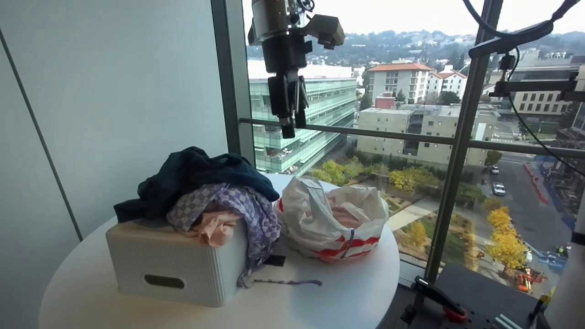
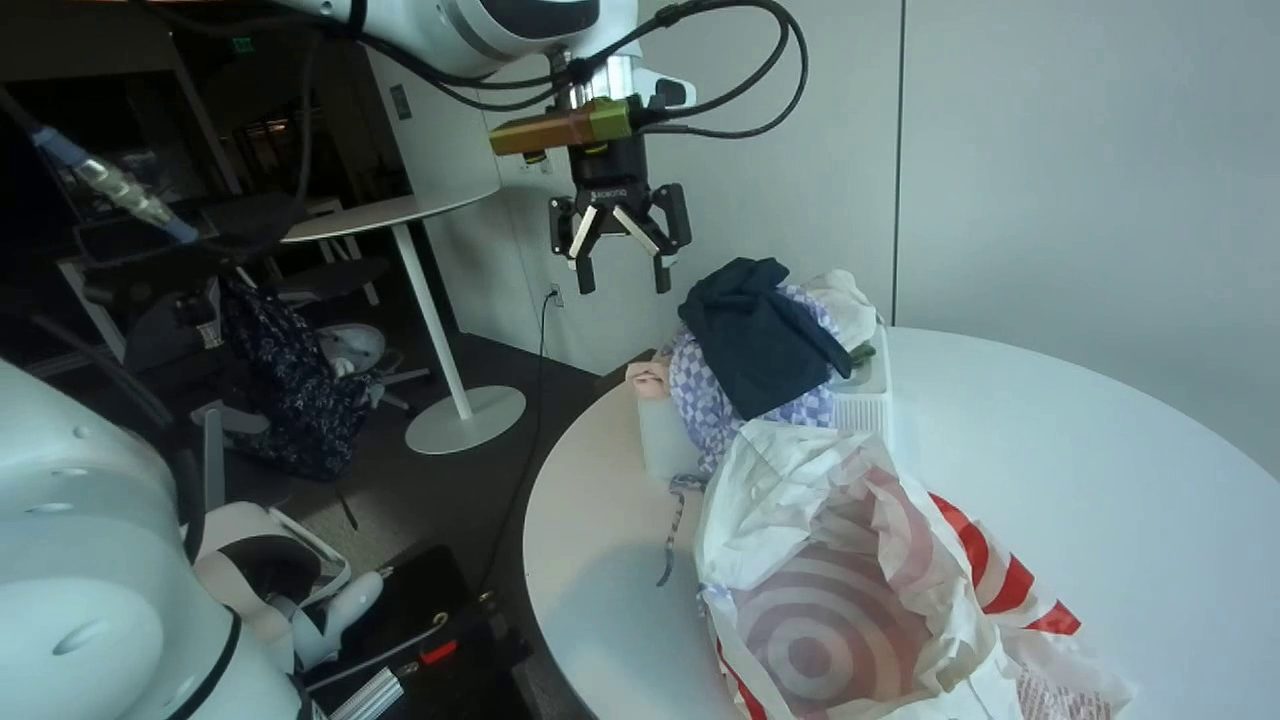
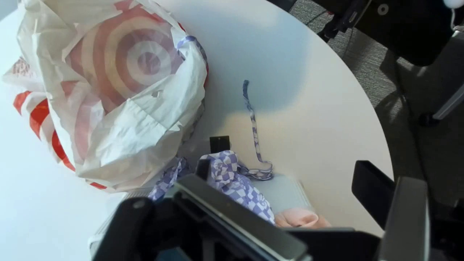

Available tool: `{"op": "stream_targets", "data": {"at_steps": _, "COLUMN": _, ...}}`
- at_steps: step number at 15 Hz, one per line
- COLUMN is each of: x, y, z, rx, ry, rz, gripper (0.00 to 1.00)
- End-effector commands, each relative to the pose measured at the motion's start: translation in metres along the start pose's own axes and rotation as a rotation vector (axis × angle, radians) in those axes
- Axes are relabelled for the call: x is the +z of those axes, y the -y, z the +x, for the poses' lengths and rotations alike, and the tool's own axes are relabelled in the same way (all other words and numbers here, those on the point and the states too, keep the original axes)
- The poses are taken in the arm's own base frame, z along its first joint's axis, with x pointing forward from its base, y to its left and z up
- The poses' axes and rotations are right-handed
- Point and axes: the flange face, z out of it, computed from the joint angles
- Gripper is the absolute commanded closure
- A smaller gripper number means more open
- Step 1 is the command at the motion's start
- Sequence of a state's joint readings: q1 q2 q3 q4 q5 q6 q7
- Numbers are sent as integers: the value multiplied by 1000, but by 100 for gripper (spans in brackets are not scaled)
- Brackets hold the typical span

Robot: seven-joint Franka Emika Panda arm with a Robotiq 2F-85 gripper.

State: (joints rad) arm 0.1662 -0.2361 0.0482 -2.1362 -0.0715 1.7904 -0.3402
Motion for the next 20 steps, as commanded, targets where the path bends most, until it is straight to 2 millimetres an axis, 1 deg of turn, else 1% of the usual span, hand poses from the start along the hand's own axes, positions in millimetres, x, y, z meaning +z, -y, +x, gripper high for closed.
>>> {"op": "stream_targets", "data": {"at_steps": 1, "x": 5, "y": 20, "z": 82, "rx": -112, "ry": -49, "rz": 3, "gripper": 0}}
{"op": "stream_targets", "data": {"at_steps": 2, "x": 14, "y": 25, "z": 105, "rx": -134, "ry": -67, "rz": -4, "gripper": 0}}
{"op": "stream_targets", "data": {"at_steps": 4, "x": 30, "y": 28, "z": 143, "rx": -178, "ry": -72, "rz": 5, "gripper": 0}}
{"op": "stream_targets", "data": {"at_steps": 6, "x": 43, "y": 28, "z": 175, "rx": -207, "ry": -90, "rz": 13, "gripper": 0}}
{"op": "stream_targets", "data": {"at_steps": 8, "x": 54, "y": 22, "z": 205, "rx": -212, "ry": -116, "rz": -8, "gripper": 0}}
{"op": "stream_targets", "data": {"at_steps": 10, "x": 57, "y": 11, "z": 228, "rx": -204, "ry": -143, "rz": -20, "gripper": 0}}
{"op": "stream_targets", "data": {"at_steps": 13, "x": 53, "y": 3, "z": 247, "rx": -209, "ry": -189, "rz": -59, "gripper": 0}}
{"op": "stream_targets", "data": {"at_steps": 14, "x": 46, "y": 1, "z": 246, "rx": -215, "ry": -194, "rz": -79, "gripper": 0}}
{"op": "stream_targets", "data": {"at_steps": 16, "x": 44, "y": -2, "z": 247, "rx": -228, "ry": -201, "rz": -116, "gripper": 0}}
{"op": "stream_targets", "data": {"at_steps": 17, "x": 46, "y": -2, "z": 248, "rx": -234, "ry": -199, "rz": -135, "gripper": 0}}
{"op": "stream_targets", "data": {"at_steps": 20, "x": 64, "y": -2, "z": 252, "rx": -250, "ry": -179, "rz": -176, "gripper": 0}}
